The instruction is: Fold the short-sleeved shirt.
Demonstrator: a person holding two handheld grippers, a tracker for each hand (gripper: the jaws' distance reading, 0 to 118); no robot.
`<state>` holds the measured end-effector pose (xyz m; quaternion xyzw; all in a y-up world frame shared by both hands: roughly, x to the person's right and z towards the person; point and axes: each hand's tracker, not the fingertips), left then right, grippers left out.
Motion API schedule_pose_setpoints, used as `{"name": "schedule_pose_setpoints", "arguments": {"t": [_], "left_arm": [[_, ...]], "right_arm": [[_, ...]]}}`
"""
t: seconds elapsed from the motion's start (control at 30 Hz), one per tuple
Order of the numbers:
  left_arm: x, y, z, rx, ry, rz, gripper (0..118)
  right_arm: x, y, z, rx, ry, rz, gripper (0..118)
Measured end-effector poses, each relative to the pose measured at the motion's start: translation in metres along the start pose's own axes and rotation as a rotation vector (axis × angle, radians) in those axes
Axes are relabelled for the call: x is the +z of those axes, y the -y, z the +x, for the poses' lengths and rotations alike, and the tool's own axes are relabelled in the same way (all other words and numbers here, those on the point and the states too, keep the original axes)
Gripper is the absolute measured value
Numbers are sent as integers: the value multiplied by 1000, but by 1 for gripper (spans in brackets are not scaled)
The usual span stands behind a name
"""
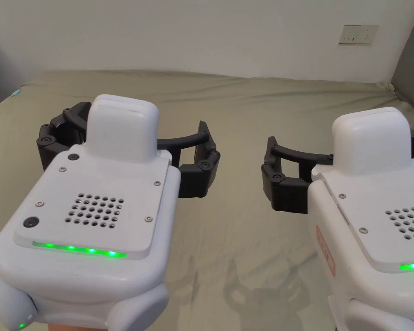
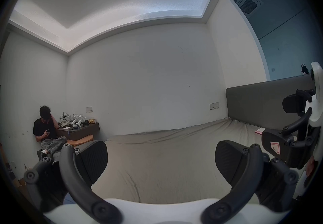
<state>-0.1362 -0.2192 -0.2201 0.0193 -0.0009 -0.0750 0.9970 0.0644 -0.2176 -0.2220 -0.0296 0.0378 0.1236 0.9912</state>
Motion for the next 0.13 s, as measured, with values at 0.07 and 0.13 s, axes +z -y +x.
{"name": "schedule_pose_setpoints", "arguments": {"t": [0.07, 0.13], "left_arm": [[0, 0, 0, -3, -1, 1, 118], [0, 0, 0, -4, -1, 3, 118]], "right_arm": [[1, 0, 0, -5, -2, 1, 112], [1, 0, 0, -8, -2, 2, 112]]}}
